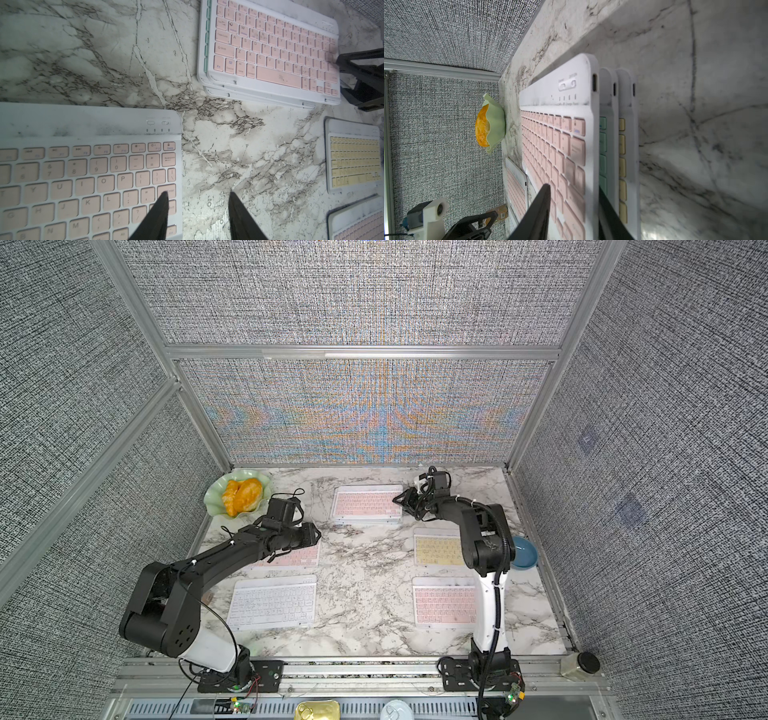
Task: Stack the numeric keypads
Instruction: Place the numeric keypad at the numeric keypad.
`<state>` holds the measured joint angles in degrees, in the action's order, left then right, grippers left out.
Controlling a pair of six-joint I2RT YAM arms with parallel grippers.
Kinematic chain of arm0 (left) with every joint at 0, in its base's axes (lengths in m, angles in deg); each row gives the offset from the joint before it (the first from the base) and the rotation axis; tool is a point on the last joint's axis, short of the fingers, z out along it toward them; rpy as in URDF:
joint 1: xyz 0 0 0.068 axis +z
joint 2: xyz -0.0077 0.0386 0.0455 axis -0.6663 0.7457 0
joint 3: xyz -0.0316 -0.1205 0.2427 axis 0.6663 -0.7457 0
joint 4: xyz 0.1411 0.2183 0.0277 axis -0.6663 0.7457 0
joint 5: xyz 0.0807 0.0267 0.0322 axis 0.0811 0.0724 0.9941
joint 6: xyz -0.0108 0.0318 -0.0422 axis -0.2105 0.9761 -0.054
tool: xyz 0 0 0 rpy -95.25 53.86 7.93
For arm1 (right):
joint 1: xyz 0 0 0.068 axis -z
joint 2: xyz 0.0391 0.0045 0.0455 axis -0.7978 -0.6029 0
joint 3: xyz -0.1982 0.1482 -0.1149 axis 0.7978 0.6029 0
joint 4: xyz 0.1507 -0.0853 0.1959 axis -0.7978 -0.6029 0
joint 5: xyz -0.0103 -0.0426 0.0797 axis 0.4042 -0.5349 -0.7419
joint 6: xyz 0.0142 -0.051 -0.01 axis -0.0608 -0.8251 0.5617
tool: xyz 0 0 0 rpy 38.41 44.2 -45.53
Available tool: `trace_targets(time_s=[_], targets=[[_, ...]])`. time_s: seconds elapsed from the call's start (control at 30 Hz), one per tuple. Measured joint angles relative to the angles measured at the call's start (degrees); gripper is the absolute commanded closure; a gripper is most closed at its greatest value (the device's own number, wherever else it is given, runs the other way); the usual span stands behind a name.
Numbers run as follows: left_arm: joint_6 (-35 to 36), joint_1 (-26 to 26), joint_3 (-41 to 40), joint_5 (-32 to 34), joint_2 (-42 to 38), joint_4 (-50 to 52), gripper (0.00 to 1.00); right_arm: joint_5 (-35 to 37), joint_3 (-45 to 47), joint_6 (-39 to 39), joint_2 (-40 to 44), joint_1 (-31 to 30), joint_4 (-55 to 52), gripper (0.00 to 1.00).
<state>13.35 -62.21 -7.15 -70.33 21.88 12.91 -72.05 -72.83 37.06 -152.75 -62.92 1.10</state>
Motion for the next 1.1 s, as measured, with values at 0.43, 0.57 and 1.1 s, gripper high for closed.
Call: trace_targets(time_s=[0.43,0.57,1.1], targets=[[0.0,0.0,-0.2,-0.2,0.5,0.0,0.52,2.8,-2.5,-2.3,-1.2,-0.1,-4.2,0.58],[0.0,0.0,-0.3,-0.4,0.5,0.0,0.52,2.9,-2.9,-2.6,-1.5,-0.1,-5.0,0.57],[0.0,0.0,-0.4,-0.4,1.1,-0.1,0.52,4.2,-4.6,-4.3,-2.1,-0.1,-6.9,0.56]])
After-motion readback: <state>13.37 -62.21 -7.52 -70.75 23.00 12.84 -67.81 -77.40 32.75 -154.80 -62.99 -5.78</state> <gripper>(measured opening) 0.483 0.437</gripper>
